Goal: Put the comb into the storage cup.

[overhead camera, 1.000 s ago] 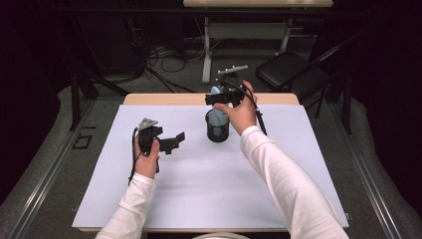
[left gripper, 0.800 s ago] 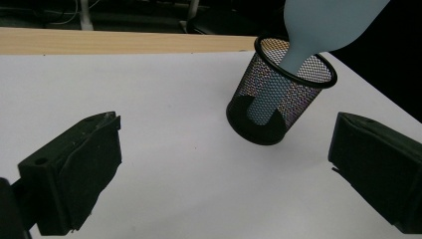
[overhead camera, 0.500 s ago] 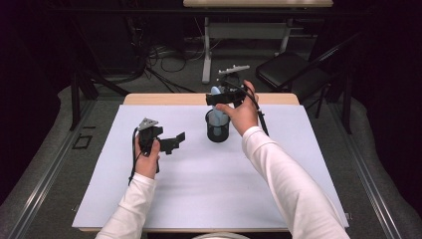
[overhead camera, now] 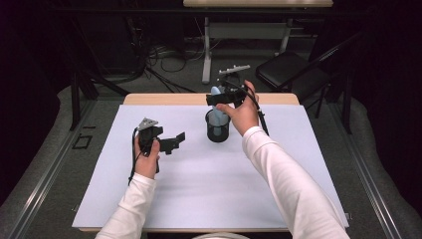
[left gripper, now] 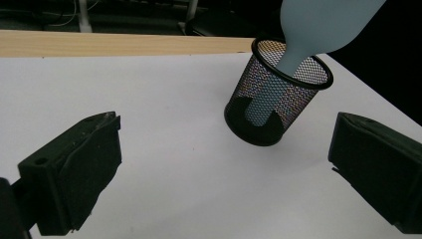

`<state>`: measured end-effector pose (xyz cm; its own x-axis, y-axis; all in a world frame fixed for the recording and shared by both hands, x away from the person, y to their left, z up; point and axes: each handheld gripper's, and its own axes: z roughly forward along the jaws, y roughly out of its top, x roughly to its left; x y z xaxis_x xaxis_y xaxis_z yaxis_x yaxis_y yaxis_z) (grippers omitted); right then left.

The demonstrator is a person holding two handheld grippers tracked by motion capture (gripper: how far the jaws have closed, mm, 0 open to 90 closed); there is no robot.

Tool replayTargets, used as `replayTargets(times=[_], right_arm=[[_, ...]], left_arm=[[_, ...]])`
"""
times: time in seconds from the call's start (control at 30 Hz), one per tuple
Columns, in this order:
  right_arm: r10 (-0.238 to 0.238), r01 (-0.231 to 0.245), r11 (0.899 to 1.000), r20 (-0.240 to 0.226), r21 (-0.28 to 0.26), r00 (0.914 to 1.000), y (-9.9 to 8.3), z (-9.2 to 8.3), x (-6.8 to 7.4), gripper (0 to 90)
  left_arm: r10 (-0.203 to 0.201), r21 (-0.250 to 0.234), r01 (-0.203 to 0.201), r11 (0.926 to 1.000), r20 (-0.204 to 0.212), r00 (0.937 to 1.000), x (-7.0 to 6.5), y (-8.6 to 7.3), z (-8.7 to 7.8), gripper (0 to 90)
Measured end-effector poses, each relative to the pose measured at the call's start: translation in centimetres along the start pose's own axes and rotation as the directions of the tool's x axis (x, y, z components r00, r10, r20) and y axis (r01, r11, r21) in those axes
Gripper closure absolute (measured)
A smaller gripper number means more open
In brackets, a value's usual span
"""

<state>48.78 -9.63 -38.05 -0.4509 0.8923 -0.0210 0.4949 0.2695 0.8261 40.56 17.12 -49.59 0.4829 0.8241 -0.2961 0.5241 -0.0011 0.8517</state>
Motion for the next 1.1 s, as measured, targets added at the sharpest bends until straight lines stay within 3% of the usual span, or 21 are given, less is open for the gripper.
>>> replayTargets(times=[0.5,1.1], right_arm=[[-0.001,0.001,1.000,-0.012,0.003,0.9999,0.1,-0.6,-0.2,0.0],[-0.024,0.023,1.000,-0.041,-0.011,0.9989,-0.5,-3.5,-1.1,0.0]], left_arm=[[-0.005,-0.007,0.005,1.0000,0.008,1.0000,0.2,0.4,-0.6,0.6],[0.065,0.005,-0.065,0.9979,0.013,0.9978,-0.5,1.6,-1.9,0.6]])
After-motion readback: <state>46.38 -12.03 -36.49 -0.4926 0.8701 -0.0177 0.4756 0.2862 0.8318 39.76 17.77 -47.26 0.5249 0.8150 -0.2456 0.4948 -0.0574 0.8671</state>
